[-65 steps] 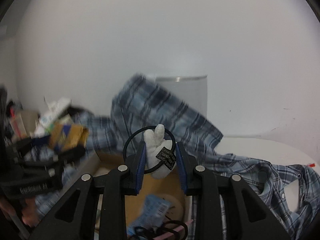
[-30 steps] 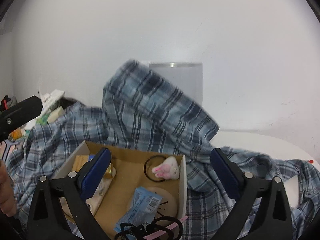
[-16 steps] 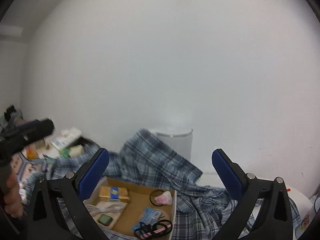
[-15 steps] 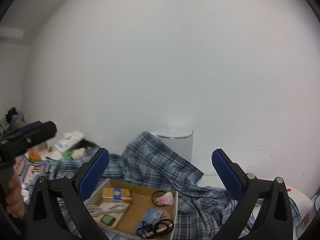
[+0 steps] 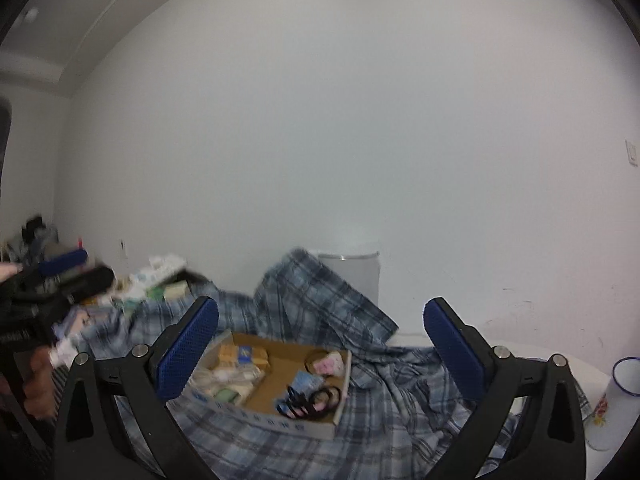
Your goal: Organize soft objects
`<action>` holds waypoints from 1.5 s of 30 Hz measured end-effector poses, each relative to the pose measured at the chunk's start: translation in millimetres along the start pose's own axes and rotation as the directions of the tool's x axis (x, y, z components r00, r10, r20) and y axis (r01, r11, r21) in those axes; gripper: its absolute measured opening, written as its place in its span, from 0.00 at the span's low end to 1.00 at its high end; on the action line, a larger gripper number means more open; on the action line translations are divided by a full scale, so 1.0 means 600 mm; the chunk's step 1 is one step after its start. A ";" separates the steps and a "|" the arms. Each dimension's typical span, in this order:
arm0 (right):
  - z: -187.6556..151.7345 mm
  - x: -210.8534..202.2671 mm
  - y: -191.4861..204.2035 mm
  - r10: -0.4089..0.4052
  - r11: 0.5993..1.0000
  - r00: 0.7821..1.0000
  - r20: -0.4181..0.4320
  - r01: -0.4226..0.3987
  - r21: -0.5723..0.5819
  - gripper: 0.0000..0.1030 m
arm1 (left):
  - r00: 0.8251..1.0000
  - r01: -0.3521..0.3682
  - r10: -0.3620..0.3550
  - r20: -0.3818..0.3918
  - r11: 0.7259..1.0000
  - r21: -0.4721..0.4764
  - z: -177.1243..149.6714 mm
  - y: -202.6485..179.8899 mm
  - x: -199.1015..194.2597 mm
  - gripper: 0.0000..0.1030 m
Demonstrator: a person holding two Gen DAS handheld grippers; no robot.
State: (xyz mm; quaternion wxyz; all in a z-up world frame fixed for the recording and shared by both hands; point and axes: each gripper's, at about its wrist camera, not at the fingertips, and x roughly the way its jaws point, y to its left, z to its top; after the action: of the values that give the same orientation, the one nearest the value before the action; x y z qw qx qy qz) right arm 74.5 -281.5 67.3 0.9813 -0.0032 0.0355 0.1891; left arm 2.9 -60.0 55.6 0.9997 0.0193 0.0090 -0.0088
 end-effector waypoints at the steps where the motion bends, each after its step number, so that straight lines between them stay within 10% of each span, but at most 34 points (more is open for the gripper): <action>1: -0.009 0.000 0.001 -0.009 1.000 1.000 -0.011 0.009 -0.018 0.99 | 1.000 -0.003 0.003 0.002 1.000 0.000 -0.006 0.002 -0.002 1.00; 45: -0.086 -0.010 -0.002 -0.065 0.996 0.998 -0.020 0.063 -0.057 0.99 | 0.999 0.000 0.000 -0.039 1.000 0.001 -0.073 0.010 0.027 1.00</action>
State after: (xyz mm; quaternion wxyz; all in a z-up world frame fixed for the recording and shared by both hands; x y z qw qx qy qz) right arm 65.6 -285.8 16.2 0.9859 -0.0341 0.0408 0.1584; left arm 18.2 -52.8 12.0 0.9994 0.0199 0.0284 -0.0084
